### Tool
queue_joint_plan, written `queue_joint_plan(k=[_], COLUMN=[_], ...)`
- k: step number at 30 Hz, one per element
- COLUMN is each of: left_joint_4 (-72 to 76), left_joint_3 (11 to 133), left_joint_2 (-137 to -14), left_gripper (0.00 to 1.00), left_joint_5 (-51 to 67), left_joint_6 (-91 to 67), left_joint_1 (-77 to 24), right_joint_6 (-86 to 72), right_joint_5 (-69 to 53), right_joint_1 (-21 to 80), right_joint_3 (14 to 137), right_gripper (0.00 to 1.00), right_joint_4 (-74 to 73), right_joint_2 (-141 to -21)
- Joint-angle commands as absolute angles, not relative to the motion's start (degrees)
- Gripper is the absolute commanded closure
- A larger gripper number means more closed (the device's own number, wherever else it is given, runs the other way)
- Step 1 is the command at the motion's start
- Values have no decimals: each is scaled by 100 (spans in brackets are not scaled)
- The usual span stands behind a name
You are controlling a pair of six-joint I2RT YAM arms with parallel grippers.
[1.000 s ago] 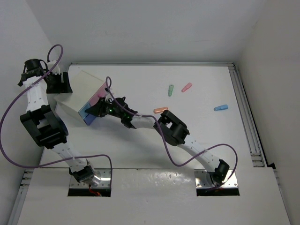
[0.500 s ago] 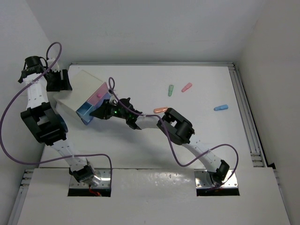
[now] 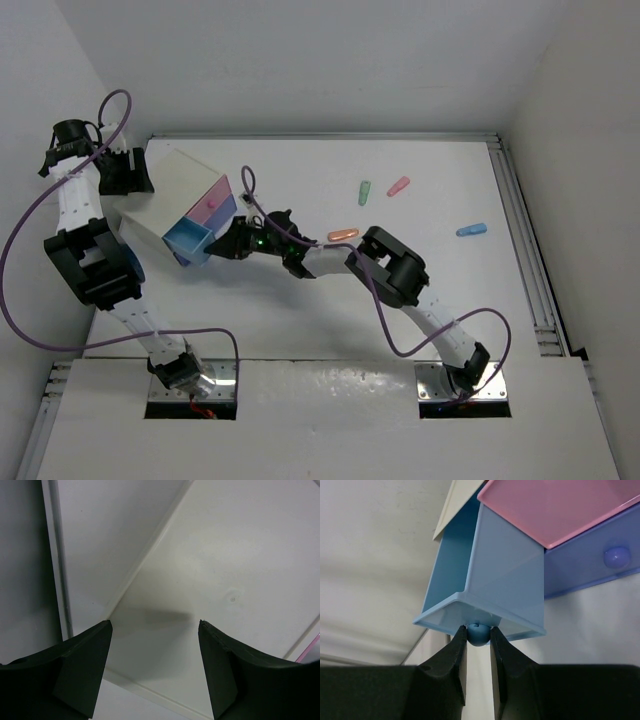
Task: Sort the stationery into containers
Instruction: Open the drawer in the storage box, then pick up the stationery from the center of the board.
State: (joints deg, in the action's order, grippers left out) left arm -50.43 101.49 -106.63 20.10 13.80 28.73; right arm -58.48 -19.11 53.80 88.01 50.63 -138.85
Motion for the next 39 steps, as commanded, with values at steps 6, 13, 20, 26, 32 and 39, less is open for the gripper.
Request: queue_joint_plan(k=[6, 13, 20, 26, 32, 39], left_joint_4=[-4773, -4746, -4702, -4719, -4843, -4254], left_joint_3=[10125, 10107, 10107, 10265, 10923, 11100], left_joint_2=[-10802, -10784, -10784, -10653, -10503, -9967], left_gripper=[24, 24, 23, 23, 23, 21], left_joint_5=[1898, 1890, 1925, 2074, 2382, 2733], left_joint_6=[1336, 1336, 1310, 1309, 1380, 1432], left_joint_1=[2830, 2786, 2742, 2576, 2084, 1144], right_joint_6=[-5721, -5731, -5713, -5608, -5318, -4108], right_joint_5=[-2057, -2162, -2259, -2355, -2496, -3154], right_joint_1=[5247, 5230, 5221, 5133, 4861, 3860], right_joint_3=[8051, 7585, 7427, 7374, 7111, 6601], right_gripper=[100, 100, 61, 37, 39, 36], right_joint_4=[5502, 5511, 5502, 5371, 4827, 3632], right_joint_2=[-13070, -12771, -12665, -12516, -12200, -11243])
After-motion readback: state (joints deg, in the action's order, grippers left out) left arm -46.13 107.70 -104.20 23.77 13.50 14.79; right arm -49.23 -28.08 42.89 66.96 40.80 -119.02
